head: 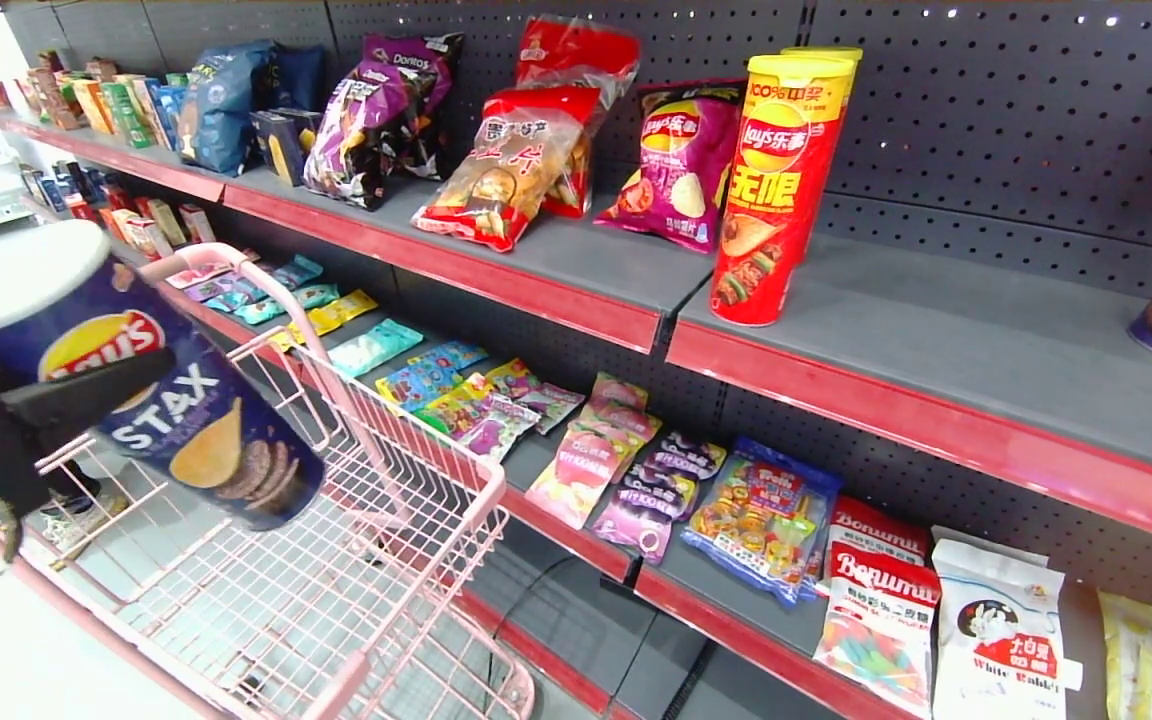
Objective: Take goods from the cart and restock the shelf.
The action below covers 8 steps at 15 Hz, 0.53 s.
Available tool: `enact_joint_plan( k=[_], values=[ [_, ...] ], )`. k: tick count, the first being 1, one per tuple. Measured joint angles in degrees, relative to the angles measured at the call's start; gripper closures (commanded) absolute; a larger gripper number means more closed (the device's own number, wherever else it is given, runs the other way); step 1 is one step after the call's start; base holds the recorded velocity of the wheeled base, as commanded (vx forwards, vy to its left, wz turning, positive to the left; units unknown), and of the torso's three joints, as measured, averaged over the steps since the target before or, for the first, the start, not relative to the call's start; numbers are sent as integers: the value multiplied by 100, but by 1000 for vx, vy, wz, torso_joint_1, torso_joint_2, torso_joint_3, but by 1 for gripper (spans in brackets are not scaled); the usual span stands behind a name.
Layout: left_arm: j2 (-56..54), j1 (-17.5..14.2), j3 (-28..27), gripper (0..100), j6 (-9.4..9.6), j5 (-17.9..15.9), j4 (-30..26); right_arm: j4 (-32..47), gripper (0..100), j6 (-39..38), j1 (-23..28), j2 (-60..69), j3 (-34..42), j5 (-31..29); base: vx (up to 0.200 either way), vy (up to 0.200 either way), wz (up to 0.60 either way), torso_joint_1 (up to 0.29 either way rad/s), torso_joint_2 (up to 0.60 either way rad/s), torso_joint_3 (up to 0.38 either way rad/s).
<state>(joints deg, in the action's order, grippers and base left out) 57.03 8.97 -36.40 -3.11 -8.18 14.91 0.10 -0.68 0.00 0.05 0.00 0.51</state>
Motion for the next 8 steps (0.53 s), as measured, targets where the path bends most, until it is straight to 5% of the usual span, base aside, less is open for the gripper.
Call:
enact_joint_plan(
  k=[6, 8],
  values=[
    [-1960, 0, 542, 100, 117, 490, -1396, -7, 0, -16, 0, 0, 0, 0, 0, 0, 0, 0, 0, 0],
    [-2363, 0, 708, 100, 293, 718, -1515, -10, 0, -11, 0, 0, 0, 6, 0, 0, -600, 5, 7, 5]
  ],
)
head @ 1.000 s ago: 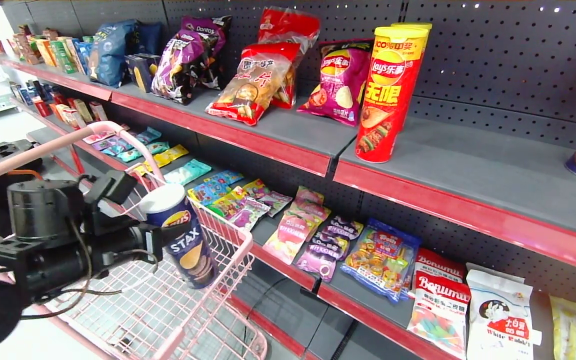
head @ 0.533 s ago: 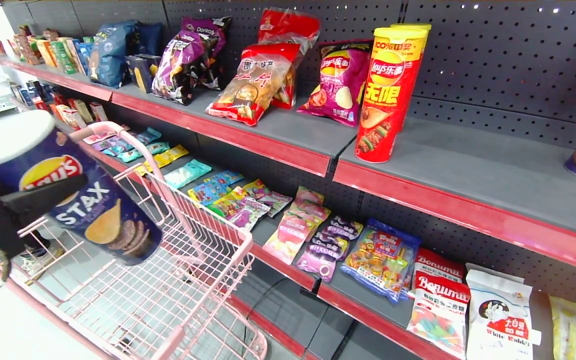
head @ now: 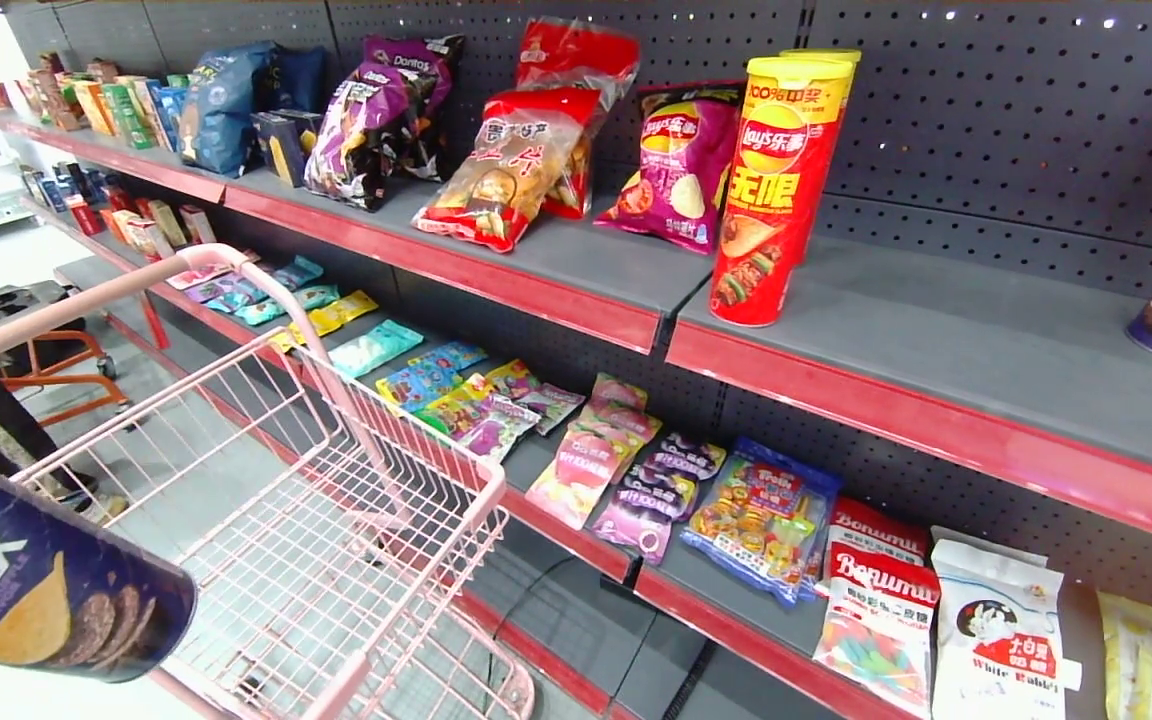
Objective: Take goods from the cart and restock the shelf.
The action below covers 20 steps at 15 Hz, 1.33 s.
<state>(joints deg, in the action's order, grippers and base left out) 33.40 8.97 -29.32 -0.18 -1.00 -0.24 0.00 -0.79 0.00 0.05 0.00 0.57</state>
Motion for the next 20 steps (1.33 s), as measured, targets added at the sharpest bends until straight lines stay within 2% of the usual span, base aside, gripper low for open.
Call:
enact_joint_plan(
  k=[4, 6, 8, 12, 17, 20],
  values=[
    [-413, 0, 66, 100, 105, 247, -243, 2, 0, -10, 0, 0, 0, 2, 0, 0, -600, 0, 0, 6],
    [-640, 4, 60, 100, 419, 316, -466, 0, 0, -7, 0, 0, 0, 2, 0, 0, -600, -2, 2, 2],
    [-879, 4, 123, 100, 551, 351, -631, 0, 0, -10, 0, 0, 0, 0, 0, 0, -600, 5, 0, -2],
    [-1150, 0, 187, 100, 557, 527, -633, 0, 0, -7, 0, 0, 0, 2, 0, 0, -600, 4, 1, -1],
    [-1265, 0, 179, 100, 579, 529, -651, 10, 0, 17, 0, 0, 0, 11, 0, 0, 0, 9, -21, -16],
    [-1342, 1, 212, 100, 590, 523, -708, 10, 0, 20, -2, 0, 0, 11, 0, 0, 0, 137, -393, -251]
  ],
)
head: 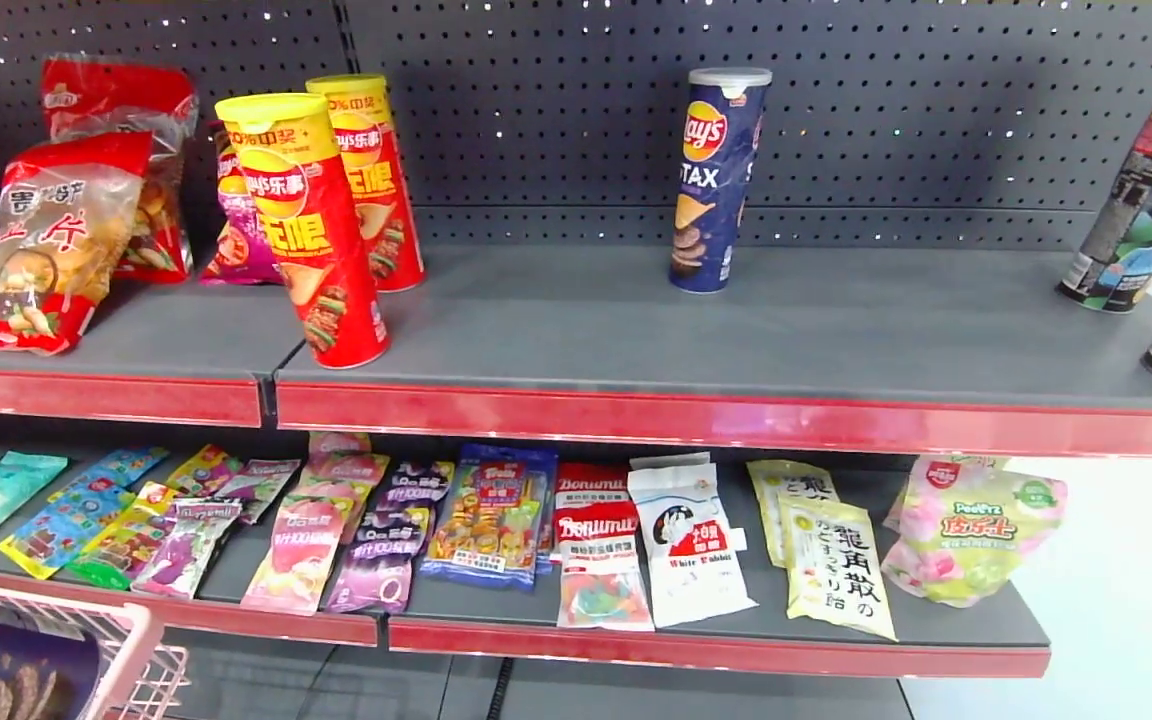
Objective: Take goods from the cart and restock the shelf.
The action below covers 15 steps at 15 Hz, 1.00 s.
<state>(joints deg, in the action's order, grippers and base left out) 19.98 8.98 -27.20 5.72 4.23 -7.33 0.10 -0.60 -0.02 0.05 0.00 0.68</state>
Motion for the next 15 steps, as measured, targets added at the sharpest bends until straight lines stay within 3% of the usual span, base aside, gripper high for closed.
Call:
enact_joint_plan(
  k=[4, 7, 12, 15],
  values=[
    [-44, -4, 13, 100, 62, 83, -72, 0, 0, -2, 2, 0, 0, -2, 0, 0, 0, 204, -553, -343],
    [-33, -1, -11, 100, 167, 323, -61, -7, 0, 0, 2, 0, 0, 0, 0, 0, 0, 242, -597, -364],
    [-48, -1, -26, 100, 484, 404, -57, -2, 0, -2, 2, 0, 0, -2, 0, 0, 0, 182, -441, -257],
    [-50, -1, 7, 100, 484, 406, -68, 1, 0, -2, 2, 2, 0, 0, 200, 0, 0, 76, -183, -106]
  ],
)
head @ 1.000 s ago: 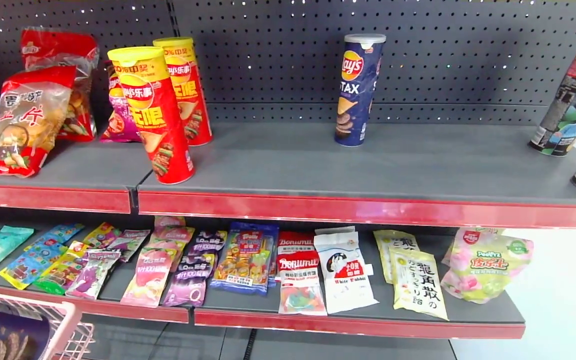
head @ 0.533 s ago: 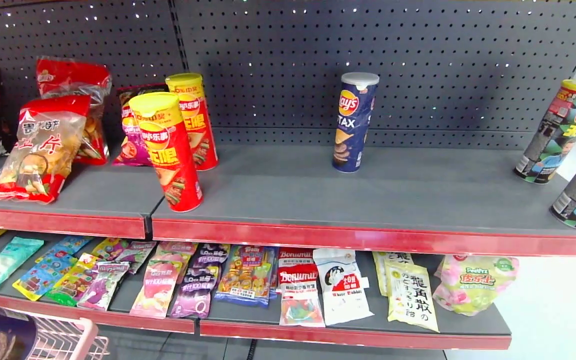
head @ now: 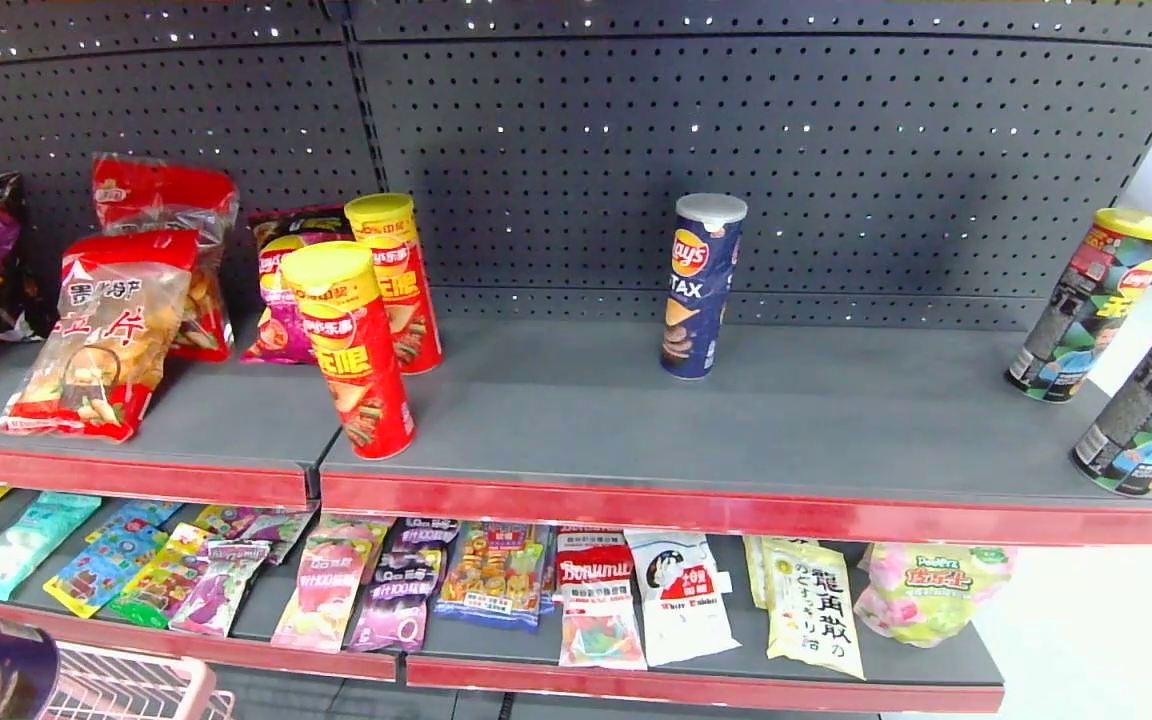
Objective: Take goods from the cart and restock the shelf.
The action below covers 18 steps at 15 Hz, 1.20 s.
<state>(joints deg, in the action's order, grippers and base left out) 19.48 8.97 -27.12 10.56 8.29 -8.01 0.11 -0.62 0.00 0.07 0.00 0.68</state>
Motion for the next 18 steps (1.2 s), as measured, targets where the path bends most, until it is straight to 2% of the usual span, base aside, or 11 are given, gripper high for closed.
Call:
enact_joint_plan(
  k=[2, 7, 11, 14, 15, 16, 18],
  values=[
    [-2, 0, 30, 100, 6, -11, 13, -9, 0, 2, 0, -2, 0, -2, 200, 0, 0, 7, -24, -9],
    [-41, 23, -35, 100, -24, -160, 13, -4, 0, 5, 0, -2, 0, 0, 0, 0, 0, 0, 0, 0],
    [-466, 83, -71, 100, -51, -394, -753, -4, 0, 22, 0, -2, 0, 5, 0, 0, 0, 0, 0, 0],
    [-672, 150, -68, 100, -308, -525, -800, -62, 0, 30, 0, -7, -21, 93, 0, 0, 0, 0, 0, 0],
    [-695, 155, -63, 100, -666, -600, -797, -43, 0, 2, -10, -67, -149, 229, 0, 0, 0, 0, 0, 0],
    [-702, 157, -10, 100, -791, -652, -795, -24, 0, -22, -46, -222, -449, 380, 0, 0, 0, 0, 0, 0],
    [-673, 148, 52, 100, -794, -663, -791, -24, 0, 11, -160, -991, -1430, 722, 0, 0, 0, 0, 0, 0]
  ],
)
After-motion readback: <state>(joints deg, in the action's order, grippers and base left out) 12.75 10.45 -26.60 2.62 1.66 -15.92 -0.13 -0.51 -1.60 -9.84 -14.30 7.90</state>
